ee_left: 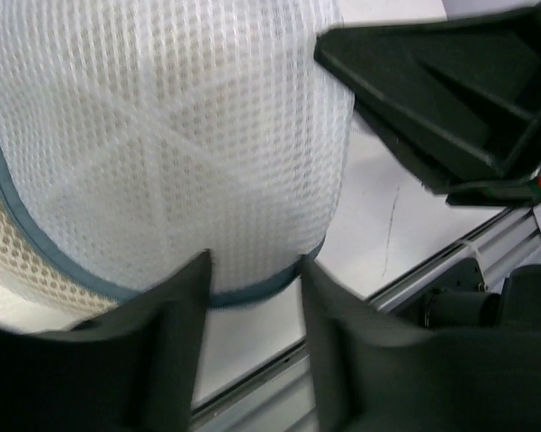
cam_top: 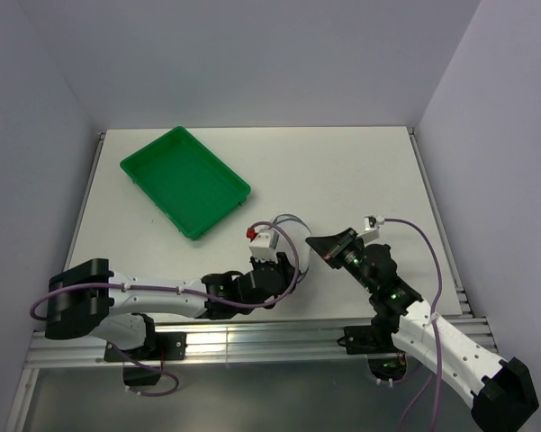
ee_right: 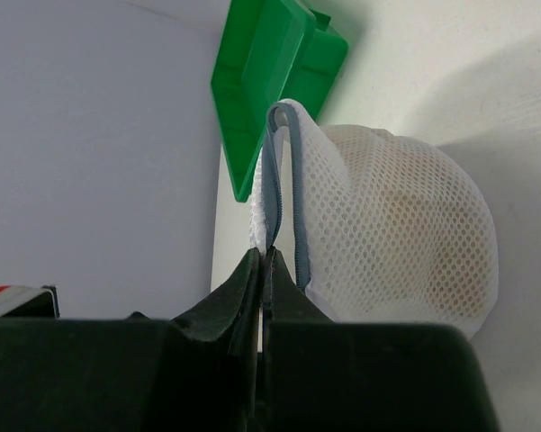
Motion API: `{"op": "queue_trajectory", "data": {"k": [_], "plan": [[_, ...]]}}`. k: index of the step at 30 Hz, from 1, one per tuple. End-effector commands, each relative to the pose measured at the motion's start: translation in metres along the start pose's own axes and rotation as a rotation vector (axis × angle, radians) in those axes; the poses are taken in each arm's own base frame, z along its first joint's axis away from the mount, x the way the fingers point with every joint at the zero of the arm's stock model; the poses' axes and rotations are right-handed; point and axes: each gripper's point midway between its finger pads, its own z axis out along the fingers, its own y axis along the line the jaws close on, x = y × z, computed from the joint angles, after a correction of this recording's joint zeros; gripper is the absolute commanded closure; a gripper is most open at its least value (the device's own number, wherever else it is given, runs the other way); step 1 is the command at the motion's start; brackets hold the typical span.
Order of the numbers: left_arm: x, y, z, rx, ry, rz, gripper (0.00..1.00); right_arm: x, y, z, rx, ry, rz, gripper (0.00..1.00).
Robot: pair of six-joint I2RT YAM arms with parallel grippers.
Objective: Place the bra in the laundry bag and zip it closed
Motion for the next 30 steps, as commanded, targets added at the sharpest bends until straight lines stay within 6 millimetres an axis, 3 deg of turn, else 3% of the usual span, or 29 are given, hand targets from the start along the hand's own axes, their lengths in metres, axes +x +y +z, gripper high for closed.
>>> {"op": "queue_trajectory", "data": {"k": [1, 3, 4, 6, 11, 14, 15, 18, 26, 30], "plan": [[-0.018, -0.005, 0.004, 0.024, -0.052, -0.028, 0.57, 0.003, 0.008, -0.002, -0.05, 0.011, -0.014, 1.0], [-0.02, -0.008, 0.004, 0.038, -0.059, -0.025, 0.7, 0.005, 0.005, -0.003, -0.047, 0.016, -0.012, 1.0], [-0.02, -0.01, 0.005, 0.044, -0.058, -0.02, 0.84, 0.005, 0.006, -0.003, -0.051, 0.014, -0.011, 1.0], [-0.02, -0.01, 0.006, 0.044, -0.055, 0.001, 0.98, 0.005, 0.003, -0.003, -0.044, 0.014, -0.011, 1.0], [-0.012, -0.021, -0.001, 0.123, -0.007, 0.003, 1.0, 0.003, 0.002, -0.004, -0.036, 0.001, -0.014, 1.0], [-0.01, -0.026, -0.009, 0.168, 0.017, 0.008, 0.86, 0.001, 0.001, -0.003, -0.025, -0.005, -0.012, 1.0], [-0.006, -0.024, -0.011, 0.168, 0.022, 0.022, 0.71, 0.001, 0.0, -0.003, -0.02, -0.005, -0.012, 1.0], [-0.002, -0.016, -0.013, 0.145, 0.019, 0.059, 0.52, 0.001, -0.001, -0.001, -0.016, -0.006, -0.006, 1.0], [0.007, -0.012, -0.007, 0.112, 0.036, 0.19, 0.52, 0.001, 0.005, 0.0, -0.037, 0.0, 0.0, 1.0], [-0.001, -0.015, -0.007, 0.1, 0.014, 0.218, 0.53, 0.004, 0.004, -0.001, -0.035, 0.011, -0.003, 1.0]]}}
